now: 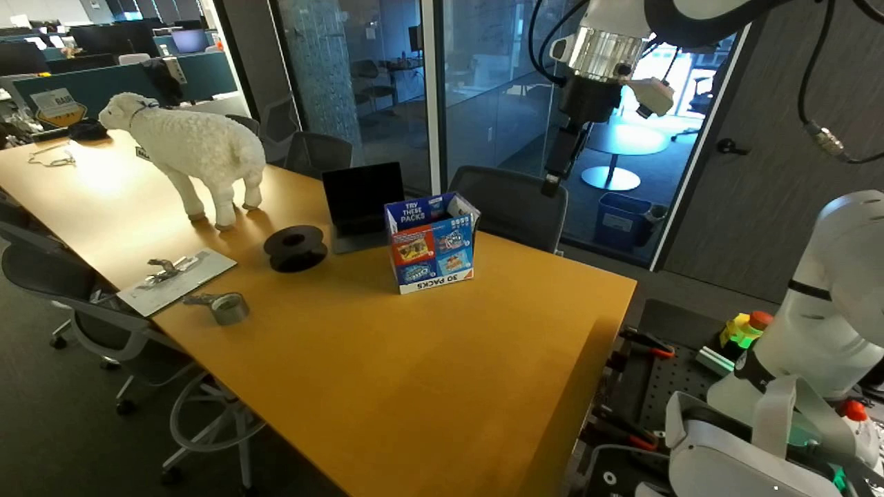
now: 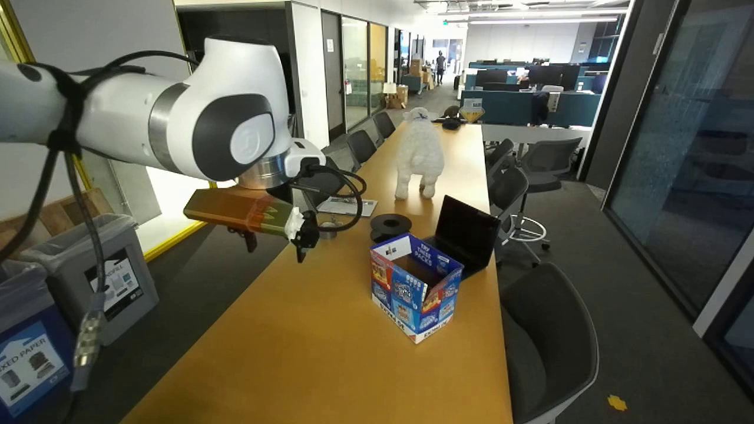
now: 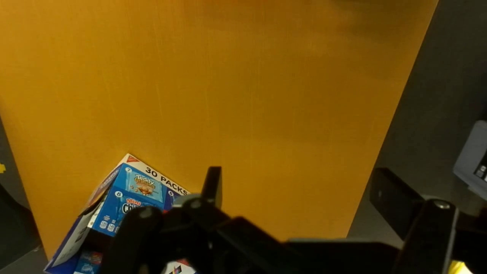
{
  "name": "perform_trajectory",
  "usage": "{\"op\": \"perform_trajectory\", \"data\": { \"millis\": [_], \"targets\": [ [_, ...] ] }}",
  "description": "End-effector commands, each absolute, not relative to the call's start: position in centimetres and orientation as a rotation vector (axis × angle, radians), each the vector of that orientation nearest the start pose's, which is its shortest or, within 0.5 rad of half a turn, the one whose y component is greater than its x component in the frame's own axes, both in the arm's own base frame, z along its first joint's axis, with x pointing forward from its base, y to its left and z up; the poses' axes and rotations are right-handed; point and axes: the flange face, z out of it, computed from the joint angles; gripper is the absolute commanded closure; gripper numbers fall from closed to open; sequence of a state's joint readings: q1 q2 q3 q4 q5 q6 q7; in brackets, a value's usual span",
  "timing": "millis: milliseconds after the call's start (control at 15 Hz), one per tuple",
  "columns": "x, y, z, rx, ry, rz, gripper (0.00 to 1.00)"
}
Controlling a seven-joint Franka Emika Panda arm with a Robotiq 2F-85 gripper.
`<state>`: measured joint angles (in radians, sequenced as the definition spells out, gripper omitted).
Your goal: Place the two white ropes inside the blue box
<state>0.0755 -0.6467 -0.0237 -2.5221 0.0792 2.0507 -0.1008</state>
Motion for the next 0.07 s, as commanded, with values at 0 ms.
{"op": "perform_trajectory", "data": {
  "millis": [0],
  "targets": [
    [37.17, 2.29, 50.86, -3.041, -0.191, -0.266, 0.00]
  ]
}}
